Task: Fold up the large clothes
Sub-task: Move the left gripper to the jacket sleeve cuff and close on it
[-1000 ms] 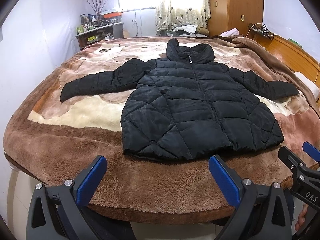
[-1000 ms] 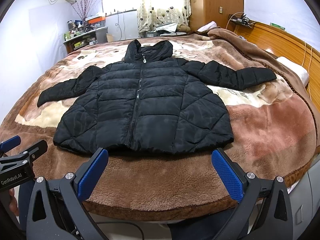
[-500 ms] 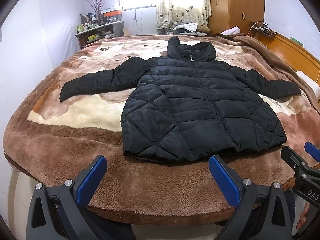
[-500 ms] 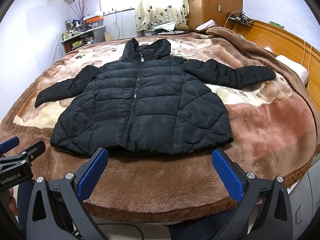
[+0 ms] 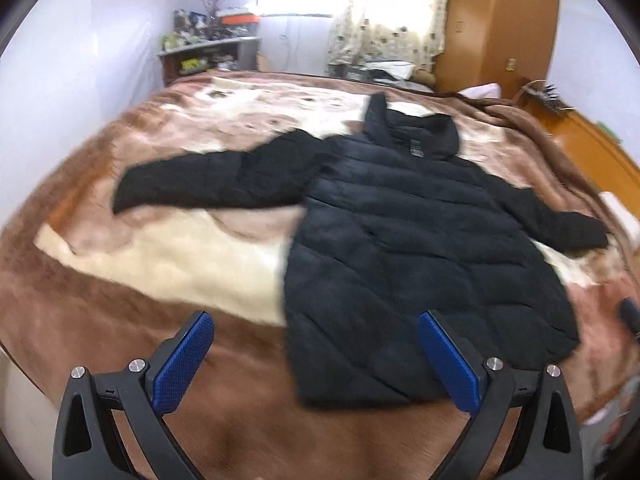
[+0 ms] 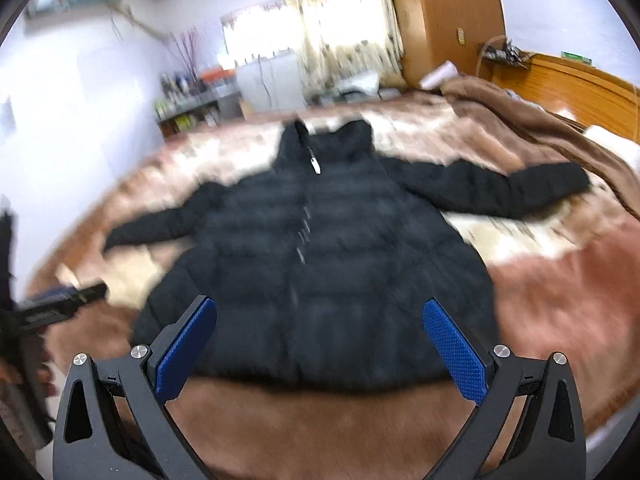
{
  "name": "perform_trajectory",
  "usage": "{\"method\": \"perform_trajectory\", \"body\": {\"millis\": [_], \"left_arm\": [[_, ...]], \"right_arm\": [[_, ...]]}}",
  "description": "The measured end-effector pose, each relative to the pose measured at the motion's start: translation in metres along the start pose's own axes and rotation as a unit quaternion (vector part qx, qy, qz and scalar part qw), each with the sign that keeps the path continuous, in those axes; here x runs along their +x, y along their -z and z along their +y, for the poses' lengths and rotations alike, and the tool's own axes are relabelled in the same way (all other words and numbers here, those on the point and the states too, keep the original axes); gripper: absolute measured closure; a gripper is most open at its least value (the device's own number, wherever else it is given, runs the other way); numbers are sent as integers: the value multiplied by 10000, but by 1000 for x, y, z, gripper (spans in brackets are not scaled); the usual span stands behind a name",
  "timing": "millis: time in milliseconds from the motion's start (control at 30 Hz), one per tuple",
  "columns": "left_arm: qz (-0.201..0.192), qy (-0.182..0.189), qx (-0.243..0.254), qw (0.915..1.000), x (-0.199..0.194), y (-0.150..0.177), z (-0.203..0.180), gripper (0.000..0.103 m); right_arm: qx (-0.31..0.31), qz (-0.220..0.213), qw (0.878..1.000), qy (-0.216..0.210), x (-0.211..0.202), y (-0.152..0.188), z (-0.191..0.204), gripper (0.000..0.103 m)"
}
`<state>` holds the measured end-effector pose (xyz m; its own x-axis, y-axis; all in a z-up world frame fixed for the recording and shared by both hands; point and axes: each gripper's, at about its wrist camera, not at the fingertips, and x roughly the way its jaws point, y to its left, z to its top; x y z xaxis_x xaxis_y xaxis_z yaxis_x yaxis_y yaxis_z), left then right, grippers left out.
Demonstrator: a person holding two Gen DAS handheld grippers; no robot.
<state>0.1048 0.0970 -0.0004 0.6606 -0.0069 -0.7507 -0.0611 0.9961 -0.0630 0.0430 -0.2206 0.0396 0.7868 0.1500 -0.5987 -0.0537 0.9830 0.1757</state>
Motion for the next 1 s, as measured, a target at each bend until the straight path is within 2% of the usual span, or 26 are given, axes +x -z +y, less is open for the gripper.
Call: {"method": "perform_trajectory", "body": {"millis": [100, 200, 333, 433, 533, 700, 800, 1000], "left_arm": [[130, 26, -446, 9989, 22, -20, 35, 0], [167, -216, -688, 9973, 46, -40, 69, 0], [306, -567, -1020, 9927, 83, -63, 112, 0], [306, -602, -1520, 9861, 110, -76, 145, 0], [358, -840, -1877, 9780, 138, -89, 172, 0], [323, -775, -2404, 9670, 177, -108, 209, 0], [434, -878, -2850, 9535, 206, -115, 234, 1], [639, -935, -3387, 9341, 247, -119, 265, 4]], "right_arm": [[-224, 100, 9993, 272, 26, -22, 2, 0], [-430, 192, 9981, 388, 53, -37, 5, 0], [-786, 154, 9930, 868, 89, -54, 12, 0], [-802, 195, 9939, 735, 113, -67, 16, 0], [-824, 254, 9954, 424, 137, -77, 26, 0], [-943, 511, 9942, 72, 180, -84, 51, 0], [-1067, 577, 9926, -65, 199, -84, 66, 0], [-1227, 467, 9913, -129, 221, -85, 86, 0]]}}
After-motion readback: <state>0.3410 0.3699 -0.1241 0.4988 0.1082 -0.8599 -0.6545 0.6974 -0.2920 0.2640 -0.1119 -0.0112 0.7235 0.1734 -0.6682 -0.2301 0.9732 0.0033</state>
